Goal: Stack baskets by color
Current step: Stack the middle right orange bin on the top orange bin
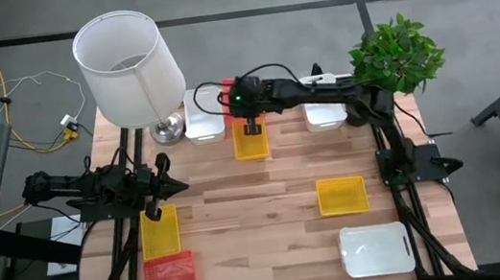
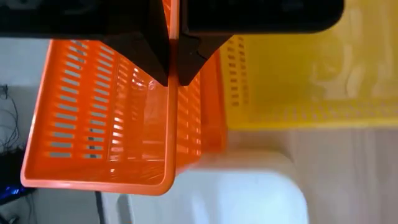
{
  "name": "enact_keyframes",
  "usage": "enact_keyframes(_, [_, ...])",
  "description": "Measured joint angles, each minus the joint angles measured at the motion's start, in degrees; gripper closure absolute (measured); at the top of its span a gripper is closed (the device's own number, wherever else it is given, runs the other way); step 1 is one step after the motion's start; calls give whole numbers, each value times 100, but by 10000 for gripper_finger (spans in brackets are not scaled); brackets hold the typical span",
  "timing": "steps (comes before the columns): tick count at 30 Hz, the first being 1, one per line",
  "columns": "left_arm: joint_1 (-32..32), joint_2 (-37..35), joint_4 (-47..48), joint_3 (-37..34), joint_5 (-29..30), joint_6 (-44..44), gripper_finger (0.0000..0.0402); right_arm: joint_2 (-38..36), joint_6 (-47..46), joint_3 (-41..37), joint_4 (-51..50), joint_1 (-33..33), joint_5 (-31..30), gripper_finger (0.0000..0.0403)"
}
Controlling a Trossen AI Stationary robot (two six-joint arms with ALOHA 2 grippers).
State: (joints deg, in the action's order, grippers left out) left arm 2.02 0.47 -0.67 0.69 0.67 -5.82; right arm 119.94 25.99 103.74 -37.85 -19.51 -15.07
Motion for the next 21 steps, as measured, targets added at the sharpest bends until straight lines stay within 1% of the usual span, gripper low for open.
enact_keyframes(9, [0, 0, -1, 2, 0, 0, 401, 179, -40, 7, -478, -41, -438, 403])
enact_keyframes(16, [0, -2, 0, 2, 0, 0, 401, 179, -52, 7, -780, -39, -446, 403])
enact_keyframes(21, [1, -2, -2, 1, 0, 1, 401, 179, -60, 7, -769, -39, -430, 402])
